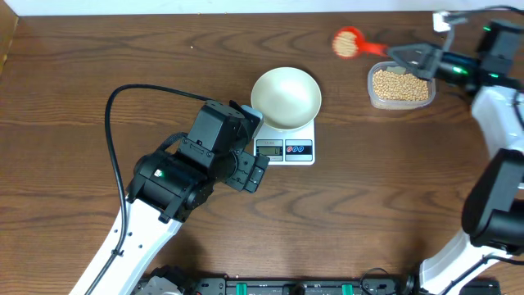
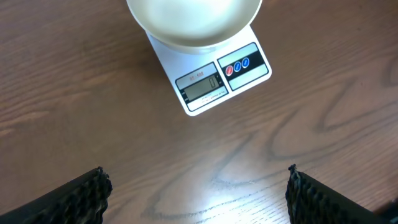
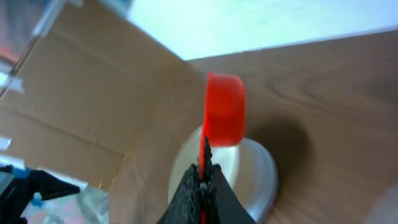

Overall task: Scoop item into bowl and weigh 50g on scale
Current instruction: 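Lift the filled scoop out of the tub with the right gripper, then carry the filled scoop left over the bowl on the scale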

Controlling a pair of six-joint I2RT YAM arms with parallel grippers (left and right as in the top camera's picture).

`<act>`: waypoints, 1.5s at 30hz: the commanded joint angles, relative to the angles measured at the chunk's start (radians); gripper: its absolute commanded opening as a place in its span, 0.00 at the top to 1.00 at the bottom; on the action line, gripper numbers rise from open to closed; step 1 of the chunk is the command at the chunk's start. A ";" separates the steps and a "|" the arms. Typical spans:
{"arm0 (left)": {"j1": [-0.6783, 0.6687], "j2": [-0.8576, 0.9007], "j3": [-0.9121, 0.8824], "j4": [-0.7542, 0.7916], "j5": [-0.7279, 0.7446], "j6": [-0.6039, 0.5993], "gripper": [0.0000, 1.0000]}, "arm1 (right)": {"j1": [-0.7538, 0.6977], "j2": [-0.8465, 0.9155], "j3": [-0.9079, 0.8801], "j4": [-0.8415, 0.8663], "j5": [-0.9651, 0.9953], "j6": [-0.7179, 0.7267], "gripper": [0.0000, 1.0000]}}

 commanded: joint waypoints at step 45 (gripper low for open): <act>0.006 0.005 0.026 -0.002 0.002 0.007 0.08 | 0.289 0.008 -0.001 -0.294 0.224 -0.748 0.99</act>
